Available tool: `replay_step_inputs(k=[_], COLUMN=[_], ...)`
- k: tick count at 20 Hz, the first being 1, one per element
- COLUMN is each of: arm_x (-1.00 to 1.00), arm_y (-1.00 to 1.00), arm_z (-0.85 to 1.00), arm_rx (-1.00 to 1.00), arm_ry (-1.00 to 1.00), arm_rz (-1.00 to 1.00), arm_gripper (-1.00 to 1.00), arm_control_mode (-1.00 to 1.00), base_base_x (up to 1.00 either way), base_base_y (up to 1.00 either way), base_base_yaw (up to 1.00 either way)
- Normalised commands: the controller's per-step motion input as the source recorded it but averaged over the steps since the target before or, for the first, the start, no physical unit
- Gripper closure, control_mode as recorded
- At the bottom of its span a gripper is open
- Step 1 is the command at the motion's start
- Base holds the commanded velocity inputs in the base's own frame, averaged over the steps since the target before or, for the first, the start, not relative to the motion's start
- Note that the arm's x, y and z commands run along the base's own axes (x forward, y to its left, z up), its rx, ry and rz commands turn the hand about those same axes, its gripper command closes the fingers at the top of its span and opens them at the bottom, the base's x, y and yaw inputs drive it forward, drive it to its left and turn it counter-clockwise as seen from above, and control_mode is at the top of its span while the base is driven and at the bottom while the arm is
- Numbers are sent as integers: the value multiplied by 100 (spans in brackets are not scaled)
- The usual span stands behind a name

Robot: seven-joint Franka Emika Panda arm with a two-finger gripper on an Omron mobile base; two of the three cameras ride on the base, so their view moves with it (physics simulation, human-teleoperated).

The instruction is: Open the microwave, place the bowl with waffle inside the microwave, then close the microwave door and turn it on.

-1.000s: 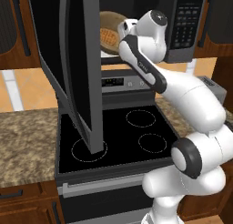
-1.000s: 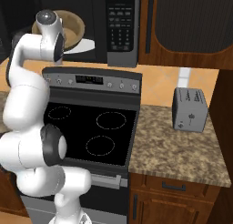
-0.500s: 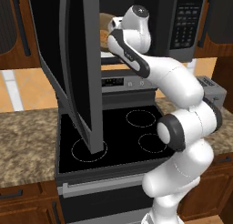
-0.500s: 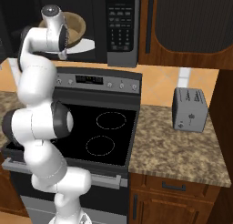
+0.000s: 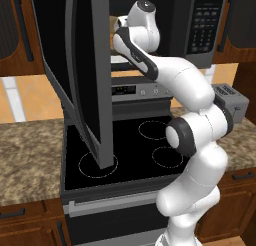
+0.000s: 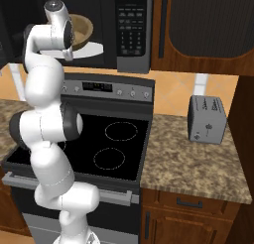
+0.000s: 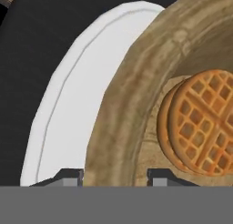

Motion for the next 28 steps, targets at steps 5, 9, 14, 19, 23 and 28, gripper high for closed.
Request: replay_step_inputs(k=[5,9,14,19,23,28], arm_x=[4,-3,-78,-100,-100,-100], arm_y=[0,-4,-53,-77,-73,-37], arm_z=[-21,0,0,6,20,20], arm_rx=[11,25,32,11,-12,-49], arm_ry=[-23,-43,-60,-42,-22,6], arm_rz=[0,0,0,0,0,0], arm_gripper=[-100,-100,-100,-100,-100,-100], arm_control_mode=[-100,-100,-100,-100,-100,-100], base_base_x=[0,0,0,0,0,0], base_base_y=[0,0,0,0,0,0], base_base_yaw=[0,0,0,0,0,0])
